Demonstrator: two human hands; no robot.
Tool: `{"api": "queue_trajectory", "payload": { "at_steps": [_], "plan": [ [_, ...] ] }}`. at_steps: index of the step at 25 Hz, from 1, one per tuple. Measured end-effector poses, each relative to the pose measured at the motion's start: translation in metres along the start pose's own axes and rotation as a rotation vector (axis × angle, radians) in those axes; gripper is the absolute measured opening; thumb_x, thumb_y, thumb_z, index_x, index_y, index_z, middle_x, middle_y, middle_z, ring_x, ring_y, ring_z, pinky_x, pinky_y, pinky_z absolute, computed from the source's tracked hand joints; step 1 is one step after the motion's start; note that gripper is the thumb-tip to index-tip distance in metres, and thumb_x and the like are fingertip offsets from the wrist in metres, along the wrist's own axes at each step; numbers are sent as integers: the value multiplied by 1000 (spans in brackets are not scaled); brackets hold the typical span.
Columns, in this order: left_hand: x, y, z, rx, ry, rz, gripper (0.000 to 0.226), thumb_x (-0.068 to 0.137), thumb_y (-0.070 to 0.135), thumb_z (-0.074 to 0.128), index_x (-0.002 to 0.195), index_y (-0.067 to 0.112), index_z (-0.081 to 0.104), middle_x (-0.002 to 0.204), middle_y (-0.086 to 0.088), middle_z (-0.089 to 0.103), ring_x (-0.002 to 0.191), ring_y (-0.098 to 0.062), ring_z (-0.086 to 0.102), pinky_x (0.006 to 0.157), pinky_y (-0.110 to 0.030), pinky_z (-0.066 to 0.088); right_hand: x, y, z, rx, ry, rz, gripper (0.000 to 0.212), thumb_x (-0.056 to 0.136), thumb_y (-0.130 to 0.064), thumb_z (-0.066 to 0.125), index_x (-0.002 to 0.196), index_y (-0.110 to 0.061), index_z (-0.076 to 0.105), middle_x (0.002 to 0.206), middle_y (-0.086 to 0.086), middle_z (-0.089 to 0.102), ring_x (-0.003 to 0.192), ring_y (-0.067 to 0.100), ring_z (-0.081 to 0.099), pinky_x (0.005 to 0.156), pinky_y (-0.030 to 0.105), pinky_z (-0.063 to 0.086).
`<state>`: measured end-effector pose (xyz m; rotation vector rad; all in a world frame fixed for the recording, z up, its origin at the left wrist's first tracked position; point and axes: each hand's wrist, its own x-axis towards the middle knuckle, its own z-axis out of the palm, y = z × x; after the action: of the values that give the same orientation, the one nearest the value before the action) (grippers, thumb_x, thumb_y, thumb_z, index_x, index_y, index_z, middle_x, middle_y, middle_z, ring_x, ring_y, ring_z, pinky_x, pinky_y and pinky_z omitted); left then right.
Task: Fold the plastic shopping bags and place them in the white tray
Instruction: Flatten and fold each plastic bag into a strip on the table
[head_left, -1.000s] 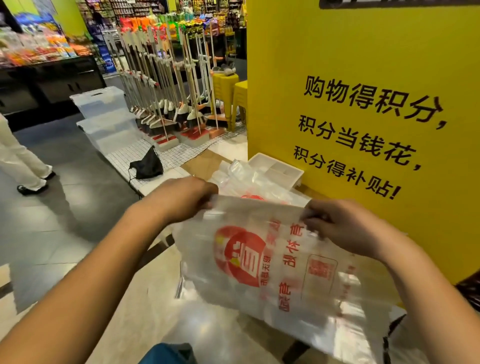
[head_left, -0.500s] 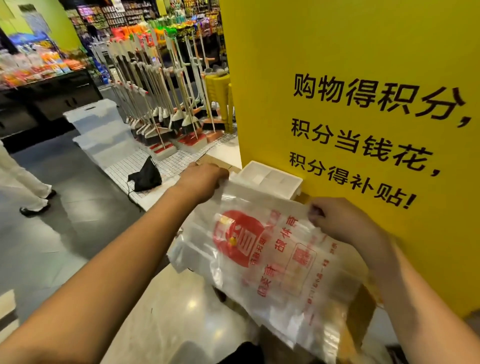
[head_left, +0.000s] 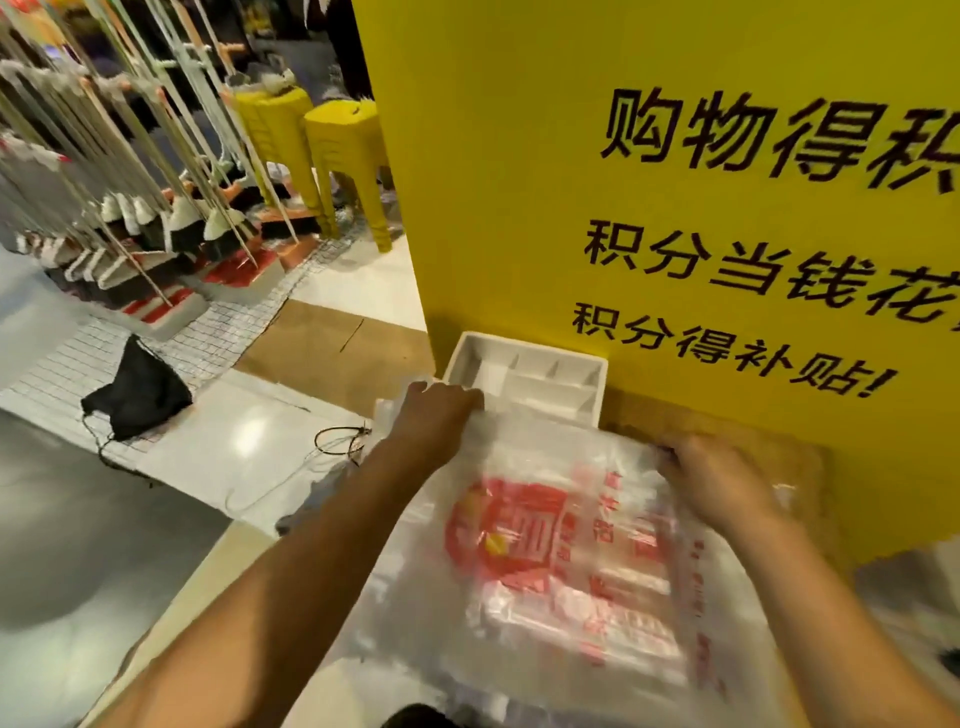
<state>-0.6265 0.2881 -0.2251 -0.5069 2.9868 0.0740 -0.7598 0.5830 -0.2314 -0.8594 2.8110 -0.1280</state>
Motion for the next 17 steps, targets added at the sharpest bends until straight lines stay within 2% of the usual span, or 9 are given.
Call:
{"api": "queue_trajectory", "payload": {
  "at_steps": [2,5,8,10,12,13,15,17],
  "plan": [
    [6,-3,10,-17,47,56,39,92,8,56,124,30,60,120,1,68,114,-23,61,108,-40,31,-5,-6,12,-53,71,71,28,89,-17,58,114,-26,68,104,6,71,100,31,65,88,39,48],
    [3,-7,22,-79,178,49,42,91,1,57,126,25,61,124,-6,66,118,-29,58,115,-47,25,-23,-7,21,90,262,132,35,80,-12,72,115,-11,67,111,16,65,106,39,58,97,51,42],
    [-23,8,13,-100,321,8,46,87,2,66,129,19,60,133,-13,59,126,-35,52,116,-56,22,-61,-18,20,158,343,12,43,83,-20,73,124,-11,62,126,15,57,119,37,51,100,50,42],
    [-54,31,4,-151,345,30,37,88,13,69,124,19,63,133,-11,58,127,-34,50,114,-56,28,-89,-30,24,199,315,-97,40,88,-29,69,125,-15,64,133,12,55,126,33,48,104,47,40],
    [-93,57,6,-192,237,38,30,93,28,65,123,22,64,136,-7,56,130,-30,46,114,-52,30,-108,-38,35,222,249,-136,42,92,-42,57,126,-18,64,137,12,54,130,32,46,106,45,39],
    [-112,71,14,-177,148,26,32,95,36,61,126,25,62,141,-5,52,134,-28,41,117,-52,25,-114,-38,43,230,202,-134,48,92,-48,49,127,-18,63,139,13,53,131,32,45,108,46,39],
    [-130,87,35,-115,-32,7,44,98,52,47,136,31,49,153,-1,38,145,-25,27,121,-54,11,-119,-39,60,231,107,-108,60,90,-57,40,133,-19,59,147,15,47,137,34,40,113,47,33],
    [-132,84,56,-95,-147,-5,56,98,62,32,148,36,30,163,1,18,152,-24,9,122,-57,2,-120,-40,76,208,16,-55,71,89,-64,32,143,-22,50,158,16,31,146,35,26,119,47,22]
  ]
}}
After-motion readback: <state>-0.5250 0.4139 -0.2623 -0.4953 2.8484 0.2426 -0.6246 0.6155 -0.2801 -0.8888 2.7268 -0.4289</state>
